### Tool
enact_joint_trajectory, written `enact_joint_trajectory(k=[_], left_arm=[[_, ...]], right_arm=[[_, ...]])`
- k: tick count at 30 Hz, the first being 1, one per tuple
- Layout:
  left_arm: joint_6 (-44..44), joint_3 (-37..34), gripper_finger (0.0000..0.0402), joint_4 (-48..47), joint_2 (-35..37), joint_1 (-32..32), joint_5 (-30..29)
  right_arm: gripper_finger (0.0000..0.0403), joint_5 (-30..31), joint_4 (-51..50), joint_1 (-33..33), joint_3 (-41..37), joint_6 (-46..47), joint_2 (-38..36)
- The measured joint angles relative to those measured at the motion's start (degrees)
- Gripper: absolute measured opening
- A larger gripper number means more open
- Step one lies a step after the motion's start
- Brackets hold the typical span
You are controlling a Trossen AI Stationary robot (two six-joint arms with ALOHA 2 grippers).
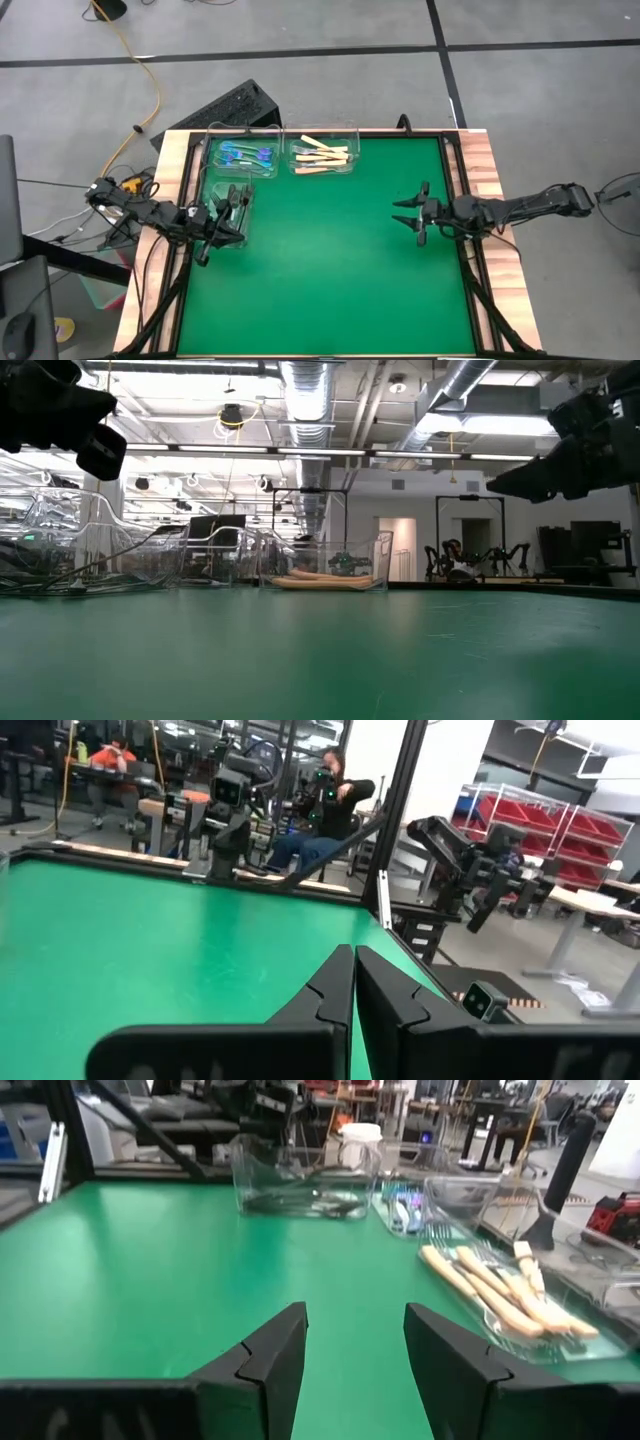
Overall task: Sort silverware by color (type)
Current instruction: Return to Home Position
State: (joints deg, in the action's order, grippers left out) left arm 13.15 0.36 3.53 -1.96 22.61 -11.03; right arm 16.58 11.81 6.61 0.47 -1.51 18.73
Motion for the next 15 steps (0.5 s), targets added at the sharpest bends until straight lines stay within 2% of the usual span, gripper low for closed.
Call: enact_joint_trajectory(k=[15], left_arm=[[0.0, 0.0, 0.0, 0.0, 0.0, 0.0, 0.1]], right_arm=[[0.0191, 0.0, -5.5, 0.0, 0.0, 0.0, 0.0]])
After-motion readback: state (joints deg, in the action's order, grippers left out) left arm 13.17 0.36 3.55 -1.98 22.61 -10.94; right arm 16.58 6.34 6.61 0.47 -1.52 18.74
